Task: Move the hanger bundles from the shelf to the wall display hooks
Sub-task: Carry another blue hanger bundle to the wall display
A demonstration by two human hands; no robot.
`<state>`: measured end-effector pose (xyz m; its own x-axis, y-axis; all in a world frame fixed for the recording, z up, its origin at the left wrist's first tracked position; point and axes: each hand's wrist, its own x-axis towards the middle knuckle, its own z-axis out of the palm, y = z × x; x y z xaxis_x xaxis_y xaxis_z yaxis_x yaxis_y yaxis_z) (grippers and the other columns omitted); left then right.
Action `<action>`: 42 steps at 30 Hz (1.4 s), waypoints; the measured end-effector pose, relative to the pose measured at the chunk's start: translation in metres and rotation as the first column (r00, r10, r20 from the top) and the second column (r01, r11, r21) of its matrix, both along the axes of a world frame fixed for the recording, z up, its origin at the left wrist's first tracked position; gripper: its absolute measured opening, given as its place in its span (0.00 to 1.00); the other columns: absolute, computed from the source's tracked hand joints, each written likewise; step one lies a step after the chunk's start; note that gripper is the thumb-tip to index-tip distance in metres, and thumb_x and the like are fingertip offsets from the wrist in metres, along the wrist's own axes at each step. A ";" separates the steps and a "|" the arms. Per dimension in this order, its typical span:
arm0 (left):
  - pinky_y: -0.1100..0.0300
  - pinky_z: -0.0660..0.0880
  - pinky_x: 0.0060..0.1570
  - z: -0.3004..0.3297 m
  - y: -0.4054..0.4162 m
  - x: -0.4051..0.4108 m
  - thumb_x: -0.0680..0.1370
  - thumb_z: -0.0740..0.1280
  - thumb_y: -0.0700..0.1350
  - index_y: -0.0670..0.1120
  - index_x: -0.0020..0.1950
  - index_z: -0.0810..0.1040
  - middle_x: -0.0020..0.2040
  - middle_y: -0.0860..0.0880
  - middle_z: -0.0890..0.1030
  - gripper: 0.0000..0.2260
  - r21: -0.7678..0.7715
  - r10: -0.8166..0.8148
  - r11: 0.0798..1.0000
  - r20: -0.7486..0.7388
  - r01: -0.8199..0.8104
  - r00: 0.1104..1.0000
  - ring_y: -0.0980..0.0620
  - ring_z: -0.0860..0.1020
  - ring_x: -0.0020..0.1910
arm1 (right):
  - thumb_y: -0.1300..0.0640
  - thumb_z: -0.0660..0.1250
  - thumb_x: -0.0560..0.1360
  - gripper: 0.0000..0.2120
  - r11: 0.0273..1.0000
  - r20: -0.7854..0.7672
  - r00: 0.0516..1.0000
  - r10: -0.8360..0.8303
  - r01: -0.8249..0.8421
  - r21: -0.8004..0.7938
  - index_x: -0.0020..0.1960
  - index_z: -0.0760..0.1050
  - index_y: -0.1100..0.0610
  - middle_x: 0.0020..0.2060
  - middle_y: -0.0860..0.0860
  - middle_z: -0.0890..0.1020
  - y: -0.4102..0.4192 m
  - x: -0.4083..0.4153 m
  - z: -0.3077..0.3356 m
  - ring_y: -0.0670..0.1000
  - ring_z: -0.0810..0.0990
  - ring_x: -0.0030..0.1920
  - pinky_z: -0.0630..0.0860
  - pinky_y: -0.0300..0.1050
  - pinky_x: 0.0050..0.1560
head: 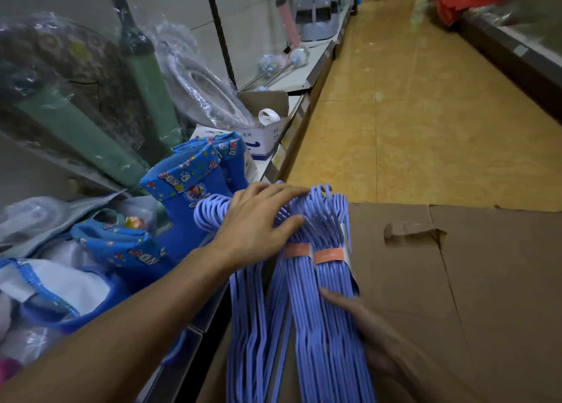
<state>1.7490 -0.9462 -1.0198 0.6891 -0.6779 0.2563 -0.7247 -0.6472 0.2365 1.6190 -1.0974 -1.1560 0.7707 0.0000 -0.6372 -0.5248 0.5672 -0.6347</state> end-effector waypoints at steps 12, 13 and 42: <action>0.55 0.62 0.58 -0.002 -0.089 -0.012 0.71 0.62 0.69 0.62 0.68 0.70 0.63 0.61 0.74 0.26 -0.076 -0.090 0.993 -0.077 0.084 0.993 0.53 0.67 0.60 | 0.54 0.75 0.68 0.21 0.975 -0.086 0.993 0.086 -0.101 -0.200 0.58 0.79 0.62 0.48 0.61 0.86 -0.094 -0.041 0.032 0.62 0.85 0.46 0.81 0.59 0.52; 0.54 0.64 0.59 -0.004 -0.095 -0.013 0.71 0.63 0.69 0.63 0.68 0.70 0.62 0.61 0.75 0.27 -0.087 -0.090 0.993 -0.109 0.081 0.990 0.53 0.69 0.60 | 0.54 0.76 0.68 0.22 0.967 -0.093 0.991 0.098 -0.117 -0.225 0.59 0.79 0.62 0.49 0.61 0.86 -0.097 -0.043 0.032 0.62 0.85 0.47 0.81 0.58 0.52; 0.48 0.69 0.60 -0.018 -0.138 -0.038 0.74 0.66 0.64 0.60 0.68 0.73 0.62 0.59 0.75 0.24 -0.213 -0.060 0.976 -0.110 0.036 0.992 0.52 0.69 0.61 | 0.41 0.78 0.49 0.63 -0.079 -0.213 0.942 -0.260 -0.241 -0.967 0.76 0.55 0.63 0.56 0.61 0.76 -0.002 -0.047 -0.004 0.61 0.76 0.51 0.71 0.56 0.48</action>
